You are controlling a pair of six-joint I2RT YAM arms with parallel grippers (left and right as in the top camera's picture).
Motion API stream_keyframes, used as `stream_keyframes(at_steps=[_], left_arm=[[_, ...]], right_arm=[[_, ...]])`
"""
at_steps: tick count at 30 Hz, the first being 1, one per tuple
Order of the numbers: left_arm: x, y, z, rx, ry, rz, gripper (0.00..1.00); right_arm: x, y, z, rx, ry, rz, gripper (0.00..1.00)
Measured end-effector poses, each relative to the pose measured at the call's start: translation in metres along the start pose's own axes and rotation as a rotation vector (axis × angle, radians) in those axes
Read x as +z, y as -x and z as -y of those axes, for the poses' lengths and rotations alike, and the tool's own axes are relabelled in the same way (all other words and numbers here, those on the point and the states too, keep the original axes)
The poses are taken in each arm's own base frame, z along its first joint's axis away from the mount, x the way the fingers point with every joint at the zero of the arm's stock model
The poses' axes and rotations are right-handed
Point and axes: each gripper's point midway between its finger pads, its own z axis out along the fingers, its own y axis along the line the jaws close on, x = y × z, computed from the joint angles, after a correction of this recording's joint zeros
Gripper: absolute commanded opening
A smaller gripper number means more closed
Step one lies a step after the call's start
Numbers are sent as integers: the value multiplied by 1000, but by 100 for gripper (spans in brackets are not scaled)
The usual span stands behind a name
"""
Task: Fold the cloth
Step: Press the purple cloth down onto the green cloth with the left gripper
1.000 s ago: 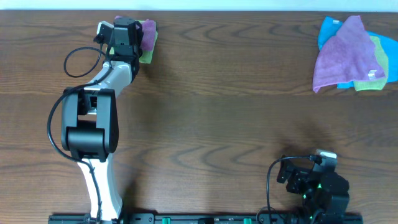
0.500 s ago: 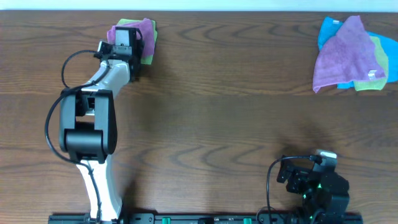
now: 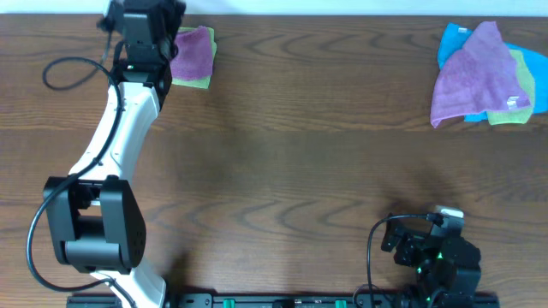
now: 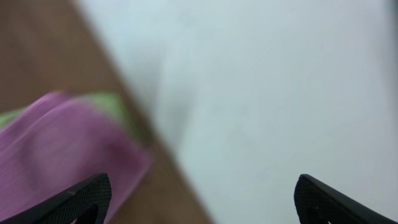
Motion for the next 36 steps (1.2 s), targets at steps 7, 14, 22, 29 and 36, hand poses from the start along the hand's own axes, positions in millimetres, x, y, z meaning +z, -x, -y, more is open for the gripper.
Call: stream_keyframes(at_steps=[7,14,22,29,36], left_arm=[[65,-10,-19,-8,-124,134,95],[121,-66,-125,4,23,116,95],[126,-72,-143,7,64,138,95],[111,-32,-69,-36,-253,304,95],[109,-53,-60,27,-116,117,95]], right_arm=[[0,0,0,0,0,-1,99],[0,0,0,0,0,0,99],[0,0,0,0,0,-1,99],[0,0,0,0,0,0,99],[0,0,0,0,0,-1,99]])
